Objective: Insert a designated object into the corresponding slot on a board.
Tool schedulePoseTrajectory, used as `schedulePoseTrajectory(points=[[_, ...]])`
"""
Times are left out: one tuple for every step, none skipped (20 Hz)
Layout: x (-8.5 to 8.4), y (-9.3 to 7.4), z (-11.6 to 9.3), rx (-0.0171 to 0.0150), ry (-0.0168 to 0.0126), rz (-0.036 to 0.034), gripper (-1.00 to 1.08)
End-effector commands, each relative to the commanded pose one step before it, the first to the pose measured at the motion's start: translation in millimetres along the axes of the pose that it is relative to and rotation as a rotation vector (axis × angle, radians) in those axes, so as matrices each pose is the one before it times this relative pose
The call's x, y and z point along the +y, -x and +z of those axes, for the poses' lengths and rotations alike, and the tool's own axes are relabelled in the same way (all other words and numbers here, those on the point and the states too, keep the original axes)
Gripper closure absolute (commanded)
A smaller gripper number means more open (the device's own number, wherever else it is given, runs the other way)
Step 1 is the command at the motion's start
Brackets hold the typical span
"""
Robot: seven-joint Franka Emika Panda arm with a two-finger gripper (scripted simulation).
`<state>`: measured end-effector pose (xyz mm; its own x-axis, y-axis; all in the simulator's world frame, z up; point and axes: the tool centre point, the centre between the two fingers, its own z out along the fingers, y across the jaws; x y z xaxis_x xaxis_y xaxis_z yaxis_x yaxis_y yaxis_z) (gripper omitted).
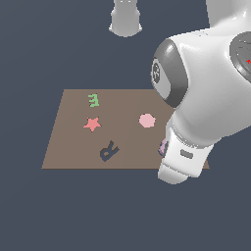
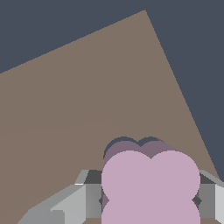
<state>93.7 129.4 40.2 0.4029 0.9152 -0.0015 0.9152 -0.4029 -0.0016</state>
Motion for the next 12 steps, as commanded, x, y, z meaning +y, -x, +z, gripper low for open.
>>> schedulePoseTrajectory(points=[[-0.15,-0.03,-0.31,0.00025,0.00051,0.00220,1.08],[-0.20,0.16,0.01,0.00001,0.00001,0.00183,1.08],[-0.06,0.08,0.00,0.00000,0.00000,0.00069,1.08],[-0.02,-0.10,0.30,-0.00027,-0.00048,-0.00174,1.08],[-0.03,-0.06,0.59,0.00000,0.00000,0.00000,1.08],[-0.10,-0.19,1.76,0.00000,0.00000,0.00000,1.08],[0.19,0.28,2.49,-0.00024,0.00092,0.00100,1.08],[-0.01,-0.01,2.71,-0.00013,0.00047,0.00049,1.08],[-0.12,-0.17,1.76,0.00000,0.00000,0.00000,1.08],[-0.04,-0.06,0.59,0.00000,0.00000,0.00000,1.08],[0.00,0.00,0.00,0.00000,0.00000,0.00000,-0.92],[0.00,0.00,0.00,0.00000,0.00000,0.00000,-0.92]])
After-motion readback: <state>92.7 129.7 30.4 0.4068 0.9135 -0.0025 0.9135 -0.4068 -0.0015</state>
